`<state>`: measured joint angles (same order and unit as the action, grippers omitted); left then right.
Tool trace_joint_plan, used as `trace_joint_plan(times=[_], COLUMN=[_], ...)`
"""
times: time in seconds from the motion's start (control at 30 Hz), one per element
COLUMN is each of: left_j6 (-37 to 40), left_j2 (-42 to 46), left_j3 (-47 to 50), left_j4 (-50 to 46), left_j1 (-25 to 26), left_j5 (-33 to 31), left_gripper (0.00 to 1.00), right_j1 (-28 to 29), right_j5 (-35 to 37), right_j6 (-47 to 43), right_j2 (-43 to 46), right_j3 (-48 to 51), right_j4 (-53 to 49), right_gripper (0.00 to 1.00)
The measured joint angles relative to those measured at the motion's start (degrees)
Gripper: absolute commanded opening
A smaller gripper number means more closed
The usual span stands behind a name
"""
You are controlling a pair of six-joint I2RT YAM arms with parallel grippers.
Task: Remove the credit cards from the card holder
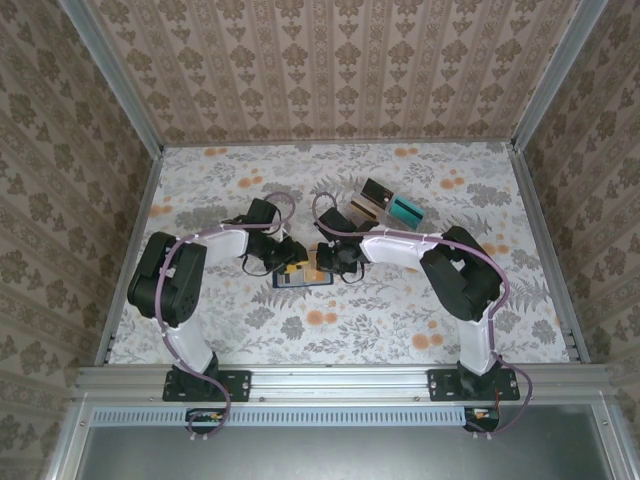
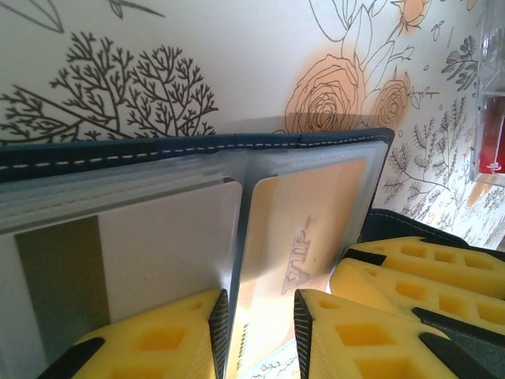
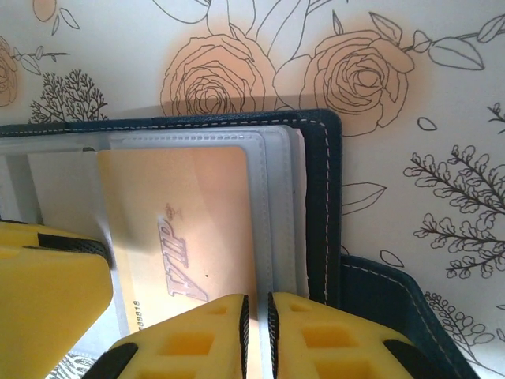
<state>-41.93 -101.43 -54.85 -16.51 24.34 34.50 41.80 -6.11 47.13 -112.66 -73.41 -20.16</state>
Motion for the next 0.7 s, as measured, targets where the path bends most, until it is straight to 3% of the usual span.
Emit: trace_joint_plan(times=[0.7], left_j6=[2.91], left_j2=[0.0], left_j3=[0.13], left_j4=[0.33], left_j1=[-0.94], left_j5=[1.53], left_gripper=[0.32], right_j1=[-0.94], right_j5=[-4.92], right_j6=[0.87], right_j2=[-1.2], right_j3=[0.0], right_j4=[1.7], right_gripper=[0.19])
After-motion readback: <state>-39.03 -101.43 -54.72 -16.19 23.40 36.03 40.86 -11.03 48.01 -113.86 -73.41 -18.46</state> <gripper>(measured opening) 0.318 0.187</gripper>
